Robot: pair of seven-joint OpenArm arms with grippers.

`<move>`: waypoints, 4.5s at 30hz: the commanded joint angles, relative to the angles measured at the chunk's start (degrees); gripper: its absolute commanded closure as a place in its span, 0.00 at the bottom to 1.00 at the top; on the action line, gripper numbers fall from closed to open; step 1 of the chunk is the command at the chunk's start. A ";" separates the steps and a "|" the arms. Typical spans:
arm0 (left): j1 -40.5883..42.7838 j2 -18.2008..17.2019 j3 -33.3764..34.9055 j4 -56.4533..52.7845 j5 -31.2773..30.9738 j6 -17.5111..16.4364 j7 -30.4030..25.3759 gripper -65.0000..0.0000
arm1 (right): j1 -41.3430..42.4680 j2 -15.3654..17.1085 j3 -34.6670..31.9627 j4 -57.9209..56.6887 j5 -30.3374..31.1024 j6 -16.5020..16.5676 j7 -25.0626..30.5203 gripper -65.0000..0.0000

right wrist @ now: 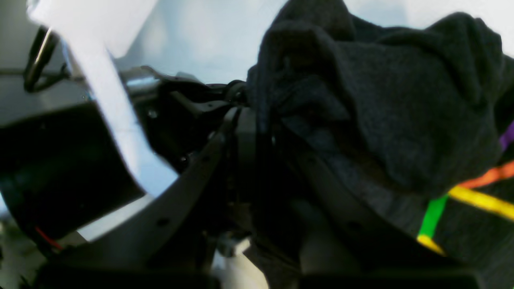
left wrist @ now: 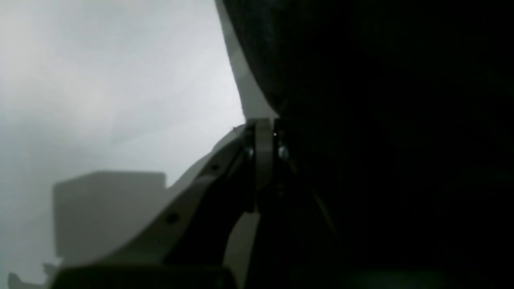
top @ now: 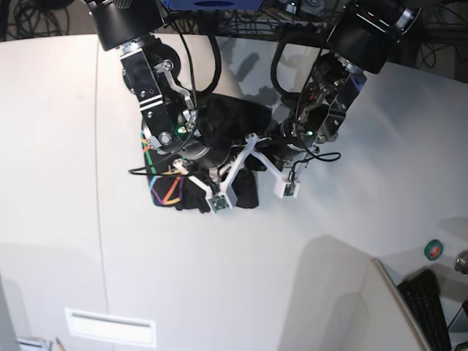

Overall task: Layout the t-shirt on the table in an organized manner, then fold the t-shirt properly
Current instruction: 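Fold the shirt over with both grippers, bringing the edge toward the right gripper, then release the left gripper and tuck the shirt bundle with the right gripper, then press the folded shirt flat with the right gripper and withdraw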

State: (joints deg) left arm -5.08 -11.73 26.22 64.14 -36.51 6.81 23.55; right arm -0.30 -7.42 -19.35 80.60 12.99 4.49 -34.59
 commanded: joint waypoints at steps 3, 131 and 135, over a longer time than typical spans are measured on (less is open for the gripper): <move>0.64 -1.06 0.11 -0.53 1.13 2.47 4.89 1.00 | 3.06 -0.27 -0.03 -0.20 4.19 -2.43 0.87 1.00; 25.70 -9.77 -73.65 16.17 1.65 -23.12 24.49 1.00 | 9.92 3.60 -33.44 -8.38 4.37 -25.81 8.61 1.00; 25.70 -9.77 -73.65 16.17 1.65 -23.12 24.49 1.00 | 12.91 -0.10 -35.81 -12.77 4.46 -25.81 8.96 1.00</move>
State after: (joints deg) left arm 20.51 -20.32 -47.05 79.42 -34.52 -16.16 48.93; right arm 11.55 -7.11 -55.46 66.98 17.87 -21.43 -26.74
